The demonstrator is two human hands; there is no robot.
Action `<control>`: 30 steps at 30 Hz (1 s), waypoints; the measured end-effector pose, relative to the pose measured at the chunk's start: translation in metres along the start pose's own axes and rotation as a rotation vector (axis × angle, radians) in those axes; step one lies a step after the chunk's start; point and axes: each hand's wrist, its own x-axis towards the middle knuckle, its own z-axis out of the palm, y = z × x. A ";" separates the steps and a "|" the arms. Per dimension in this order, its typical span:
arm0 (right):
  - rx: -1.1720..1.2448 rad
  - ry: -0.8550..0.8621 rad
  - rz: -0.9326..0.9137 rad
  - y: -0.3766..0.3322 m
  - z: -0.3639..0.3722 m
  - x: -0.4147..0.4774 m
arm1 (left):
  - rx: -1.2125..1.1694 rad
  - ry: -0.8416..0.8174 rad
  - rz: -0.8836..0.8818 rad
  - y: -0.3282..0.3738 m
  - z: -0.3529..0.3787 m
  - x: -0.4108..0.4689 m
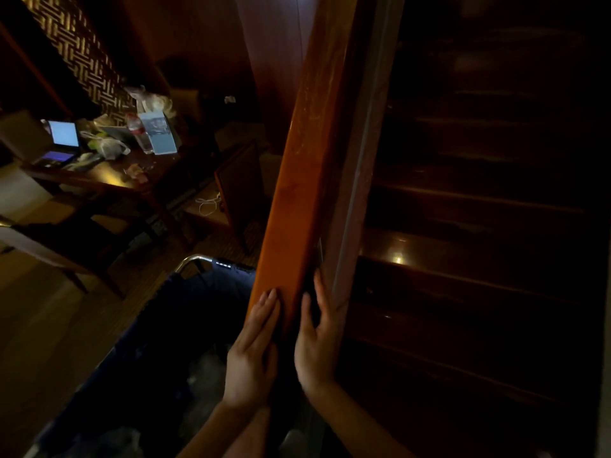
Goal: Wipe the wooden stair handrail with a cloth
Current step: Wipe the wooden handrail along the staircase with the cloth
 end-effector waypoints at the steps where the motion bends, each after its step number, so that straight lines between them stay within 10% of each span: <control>1: -0.030 -0.015 -0.022 -0.007 0.001 -0.003 | 0.008 0.004 0.003 0.000 0.000 0.000; 30: 0.239 -0.124 -0.021 -0.057 0.019 0.159 | 0.068 -0.108 0.108 0.022 0.002 0.102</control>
